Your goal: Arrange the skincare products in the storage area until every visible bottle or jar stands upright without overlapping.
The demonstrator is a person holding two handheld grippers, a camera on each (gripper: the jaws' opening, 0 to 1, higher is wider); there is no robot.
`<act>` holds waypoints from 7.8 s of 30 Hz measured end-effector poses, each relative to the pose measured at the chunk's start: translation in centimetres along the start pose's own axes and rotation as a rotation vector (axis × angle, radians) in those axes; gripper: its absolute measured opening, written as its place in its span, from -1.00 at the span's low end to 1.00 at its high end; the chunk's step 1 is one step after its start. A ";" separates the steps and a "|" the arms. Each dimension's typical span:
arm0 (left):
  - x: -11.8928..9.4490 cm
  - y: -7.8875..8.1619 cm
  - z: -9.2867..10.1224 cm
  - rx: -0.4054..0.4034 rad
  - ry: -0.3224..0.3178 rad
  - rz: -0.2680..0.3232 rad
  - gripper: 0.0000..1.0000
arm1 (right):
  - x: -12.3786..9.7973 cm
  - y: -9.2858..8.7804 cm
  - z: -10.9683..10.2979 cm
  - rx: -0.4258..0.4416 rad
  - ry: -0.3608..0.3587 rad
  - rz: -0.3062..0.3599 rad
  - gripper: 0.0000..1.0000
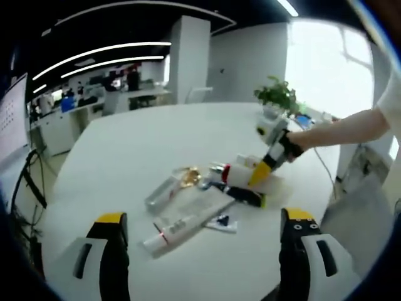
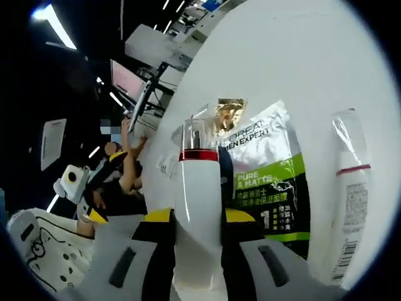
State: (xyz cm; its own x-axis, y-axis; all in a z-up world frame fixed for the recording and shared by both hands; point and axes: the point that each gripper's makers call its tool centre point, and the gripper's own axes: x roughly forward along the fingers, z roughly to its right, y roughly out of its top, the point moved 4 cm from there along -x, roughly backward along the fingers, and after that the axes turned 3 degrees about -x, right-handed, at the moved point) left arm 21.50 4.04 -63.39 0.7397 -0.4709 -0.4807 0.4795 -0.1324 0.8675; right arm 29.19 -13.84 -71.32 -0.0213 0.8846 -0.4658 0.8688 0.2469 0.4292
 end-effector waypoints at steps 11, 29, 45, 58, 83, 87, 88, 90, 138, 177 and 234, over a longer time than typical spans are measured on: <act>0.3 1.4 1.8 -0.091 -0.159 0.098 0.62 | 0.1 -1.3 -4.2 -0.009 0.134 0.110 -0.48; 2.3 2.5 4.5 -0.245 -0.357 0.158 0.39 | -0.3 -1.8 -9.3 -0.116 0.324 0.256 -0.47; 3.3 3.6 6.1 -0.383 -0.493 0.217 0.00 | 0.3 -2.6 -11.8 -0.198 0.426 0.293 -0.47; 3.0 4.7 6.7 -0.450 -0.548 0.265 -0.33 | 0.0 -2.7 -12.7 -0.243 0.438 0.316 -0.46; 4.2 4.3 9.3 -0.264 -0.635 0.121 -0.43 | -1.2 -4.2 -11.0 -0.532 0.225 0.273 -0.45; 4.4 3.8 10.1 -0.182 -0.631 0.092 -0.44 | -1.3 -4.6 -10.4 -0.619 0.173 0.245 -0.44; 4.5 3.7 10.3 -0.152 -0.631 0.087 -0.44 | -1.3 -4.8 -10.2 -0.636 0.165 0.238 -0.44; 4.7 3.3 10.7 -0.100 -0.625 0.064 -0.44 | -1.1 -5.2 -9.9 -0.642 0.155 0.224 -0.44; 6.9 1.7 11.6 0.424 -0.547 0.206 -0.35 | 0.8 -4.9 -6.0 -1.014 -0.087 0.144 -0.42; 8.4 -2.5 9.8 0.587 -0.606 0.015 -0.44 | -3.2 -1.3 -11.7 -0.980 -0.100 0.288 -0.32; 16.6 1.7 10.9 0.492 -0.503 0.040 -0.45 | -8.1 3.8 -6.2 -1.075 -0.072 0.219 -0.46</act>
State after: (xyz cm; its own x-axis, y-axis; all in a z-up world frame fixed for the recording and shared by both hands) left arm 29.44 -13.48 -68.52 0.3874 -0.8139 -0.4330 0.0995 -0.4300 0.8973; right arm 29.64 -17.63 -61.09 0.1397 0.9350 -0.3261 -0.0349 0.3337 0.9420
